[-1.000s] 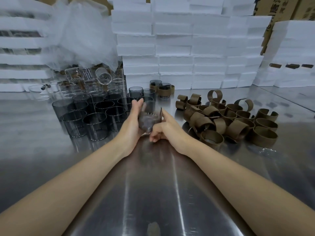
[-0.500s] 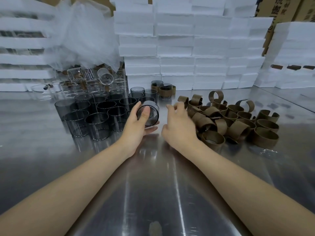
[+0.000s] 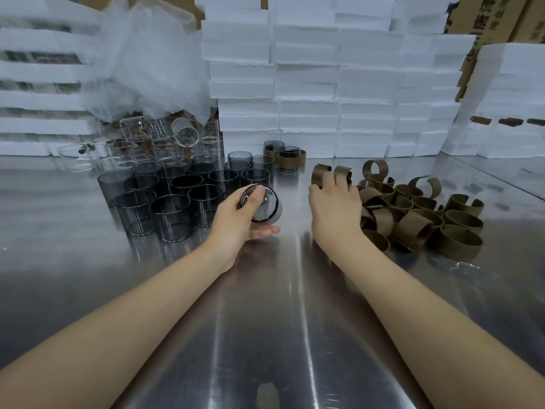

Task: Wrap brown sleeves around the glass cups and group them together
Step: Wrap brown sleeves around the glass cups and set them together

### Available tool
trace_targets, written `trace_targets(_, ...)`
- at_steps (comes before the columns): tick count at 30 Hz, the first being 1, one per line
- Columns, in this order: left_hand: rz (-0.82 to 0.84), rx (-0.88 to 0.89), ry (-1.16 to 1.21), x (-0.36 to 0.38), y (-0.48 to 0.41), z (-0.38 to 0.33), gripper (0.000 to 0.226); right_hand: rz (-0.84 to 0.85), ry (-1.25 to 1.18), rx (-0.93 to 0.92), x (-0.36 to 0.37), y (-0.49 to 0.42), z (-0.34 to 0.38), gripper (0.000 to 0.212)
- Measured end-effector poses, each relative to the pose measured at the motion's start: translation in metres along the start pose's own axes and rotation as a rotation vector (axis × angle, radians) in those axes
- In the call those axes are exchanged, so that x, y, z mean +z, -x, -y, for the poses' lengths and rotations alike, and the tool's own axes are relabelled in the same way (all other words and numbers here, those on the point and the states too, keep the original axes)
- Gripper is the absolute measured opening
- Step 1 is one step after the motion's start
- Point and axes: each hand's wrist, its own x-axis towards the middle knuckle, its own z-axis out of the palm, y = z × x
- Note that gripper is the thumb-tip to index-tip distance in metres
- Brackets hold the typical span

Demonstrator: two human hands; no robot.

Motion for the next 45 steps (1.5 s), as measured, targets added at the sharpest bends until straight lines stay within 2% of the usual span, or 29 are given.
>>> trace_targets(3, 0.026, 0.011, 0.011, 0.0, 0.001, 0.001, 0.037, 0.027, 0.009, 0.051, 0.0, 0.001, -0.006, 0.033)
trace_targets(6, 0.032, 0.0, 0.0, 0.001, 0.0, 0.001, 0.067, 0.034, 0.018, 0.058, 0.0, 0.002, -0.009, 0.034)
trace_targets(7, 0.04, 0.0, -0.019, 0.001, 0.0, 0.001, 0.068, 0.017, 0.012, 0.051, -0.001, 0.002, -0.008, 0.033)
trace_targets(10, 0.071, 0.027, -0.027, 0.003, 0.002, 0.001, 0.028, -0.061, -0.058, 0.009, -0.004, 0.001, -0.002, 0.026)
trace_targets(12, 0.077, 0.017, -0.017, 0.004, 0.003, 0.0, 0.018, -0.102, -0.113, -0.02, -0.006, 0.001, 0.003, 0.019)
trace_targets(18, 0.047, -0.041, 0.016, 0.003, 0.001, -0.003, 0.03, -0.018, -0.309, -0.064, 0.0, 0.007, 0.01, 0.026)
trace_targets(22, 0.033, -0.032, 0.001, 0.003, 0.0, -0.001, 0.031, -0.04, -0.552, 0.0, -0.003, 0.009, 0.014, 0.035)
trace_targets(25, 0.036, -0.026, -0.006, 0.003, 0.0, -0.001, 0.033, 0.034, -0.572, 0.036, -0.001, 0.008, 0.013, 0.044)
trace_targets(28, 0.021, 0.008, -0.008, 0.003, 0.001, -0.001, 0.034, 0.13, -0.61, 0.071, 0.001, 0.008, 0.012, 0.039)
trace_targets(34, -0.001, 0.046, 0.077, -0.001, 0.0, 0.0, 0.038, 0.18, -0.818, 0.141, 0.003, 0.005, 0.01, 0.023)
trace_targets(36, -0.018, 0.045, 0.108, -0.002, 0.0, 0.001, 0.04, 0.097, -0.842, 0.177, 0.003, 0.003, 0.009, 0.022)
trace_targets(40, -0.022, 0.039, 0.123, -0.001, -0.001, 0.003, 0.043, -0.202, -0.977, 0.209, -0.002, -0.002, 0.003, 0.021)
trace_targets(43, -0.02, 0.024, 0.056, 0.003, 0.0, 0.002, 0.04, -0.263, -1.123, 0.174, -0.005, 0.001, 0.008, 0.022)
trace_targets(45, -0.006, -0.004, 0.031, 0.004, 0.001, -0.001, 0.034, -0.295, -1.127, 0.111, -0.005, 0.005, 0.014, 0.021)
